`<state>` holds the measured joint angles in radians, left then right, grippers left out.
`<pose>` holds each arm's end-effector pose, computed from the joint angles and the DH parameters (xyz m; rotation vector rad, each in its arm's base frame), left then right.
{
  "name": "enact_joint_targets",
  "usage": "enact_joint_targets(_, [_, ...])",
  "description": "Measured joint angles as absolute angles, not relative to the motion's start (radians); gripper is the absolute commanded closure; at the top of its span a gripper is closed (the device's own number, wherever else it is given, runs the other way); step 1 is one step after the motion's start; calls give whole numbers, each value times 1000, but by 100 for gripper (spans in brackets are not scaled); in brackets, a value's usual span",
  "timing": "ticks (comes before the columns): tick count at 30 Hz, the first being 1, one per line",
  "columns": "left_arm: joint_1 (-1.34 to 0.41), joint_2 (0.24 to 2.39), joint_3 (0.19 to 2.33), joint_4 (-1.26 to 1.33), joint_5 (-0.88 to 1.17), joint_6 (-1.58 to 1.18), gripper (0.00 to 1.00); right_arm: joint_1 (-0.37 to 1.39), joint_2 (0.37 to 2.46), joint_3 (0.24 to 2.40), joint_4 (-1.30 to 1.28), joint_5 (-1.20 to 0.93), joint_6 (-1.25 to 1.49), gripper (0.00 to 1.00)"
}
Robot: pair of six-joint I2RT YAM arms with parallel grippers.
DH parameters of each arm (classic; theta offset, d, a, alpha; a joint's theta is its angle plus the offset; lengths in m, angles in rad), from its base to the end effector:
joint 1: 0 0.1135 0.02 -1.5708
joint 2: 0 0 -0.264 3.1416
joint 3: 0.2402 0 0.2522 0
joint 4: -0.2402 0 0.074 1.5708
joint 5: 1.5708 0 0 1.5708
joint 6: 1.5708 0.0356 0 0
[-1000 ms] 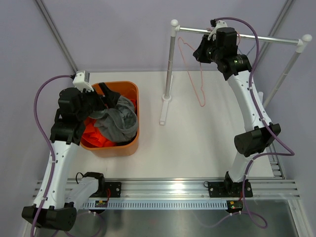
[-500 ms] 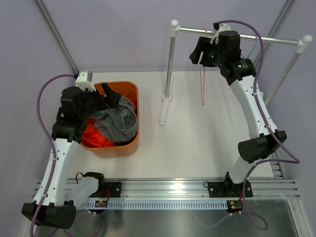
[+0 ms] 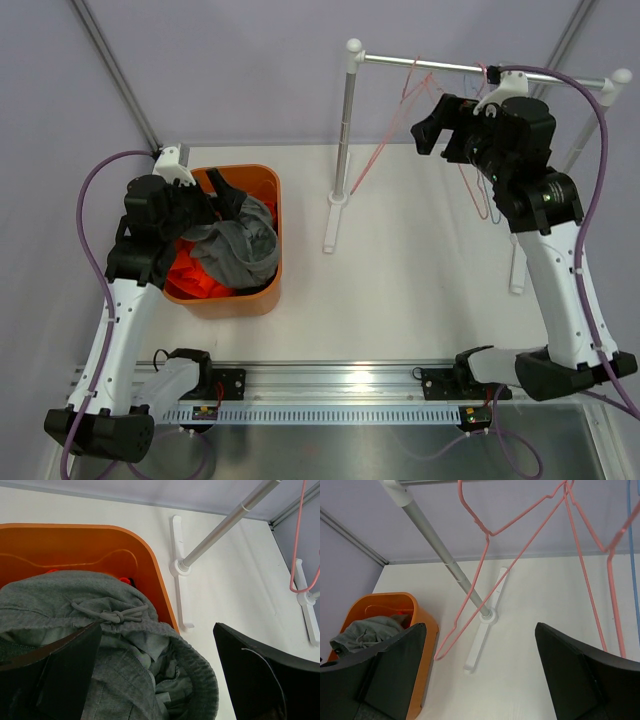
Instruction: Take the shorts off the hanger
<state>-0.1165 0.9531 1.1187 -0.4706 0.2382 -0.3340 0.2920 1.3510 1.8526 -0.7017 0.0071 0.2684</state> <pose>0.2001 -0.0319 0.3957 -0.0403 1.9011 -0.5313 0.2450 0.0734 0.5198 -0.0159 1.7881 0.3982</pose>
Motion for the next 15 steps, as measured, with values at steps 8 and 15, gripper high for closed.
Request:
enact_joint_targets(8, [-117,953,1119,-470,236,-329,1,293,1058,1559,-677,-8,290,1])
enact_joint_targets(15, [-117,953,1119,-469,237,-329,1,293,901,1419,-664,-31,299,0])
